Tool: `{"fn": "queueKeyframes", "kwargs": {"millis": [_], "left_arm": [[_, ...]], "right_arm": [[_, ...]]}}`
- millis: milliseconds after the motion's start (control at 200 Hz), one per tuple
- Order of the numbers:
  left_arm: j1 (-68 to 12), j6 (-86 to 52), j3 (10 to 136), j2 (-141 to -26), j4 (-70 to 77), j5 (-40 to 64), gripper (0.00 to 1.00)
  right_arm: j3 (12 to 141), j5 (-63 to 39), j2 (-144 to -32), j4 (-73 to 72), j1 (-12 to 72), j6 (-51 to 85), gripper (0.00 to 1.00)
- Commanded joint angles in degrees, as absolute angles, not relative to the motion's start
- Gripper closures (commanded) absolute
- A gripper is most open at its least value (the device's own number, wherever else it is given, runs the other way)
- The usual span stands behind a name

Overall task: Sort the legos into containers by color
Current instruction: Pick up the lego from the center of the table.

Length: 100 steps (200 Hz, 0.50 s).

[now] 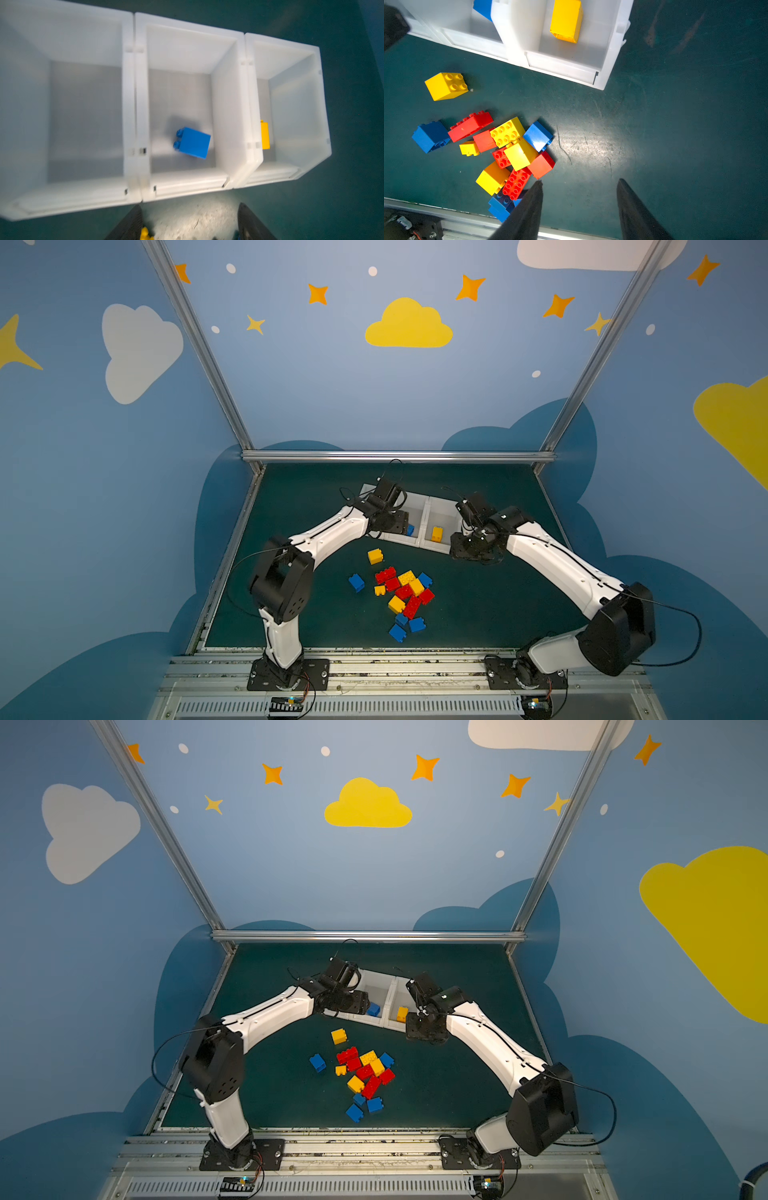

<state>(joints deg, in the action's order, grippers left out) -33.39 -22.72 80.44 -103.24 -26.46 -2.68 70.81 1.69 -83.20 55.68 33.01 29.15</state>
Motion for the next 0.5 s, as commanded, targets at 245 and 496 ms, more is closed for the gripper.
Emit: {"fn": "queueKeyframes", "kwargs": {"millis": [245,496], "left_arm": [[-26.53,-27.89,58.85,-83.38,-22.63,-8.96,0.22],[-21.53,-29.17,51.52,-73.51,-24.59,-10.24,0.16]], "right_arm": [[73.21,-0.59,-91.94,54.67,40.27,26.37,0.42],[81.56,-1.73,-101.87,54.05,47.87,27.06,0.31]]}}
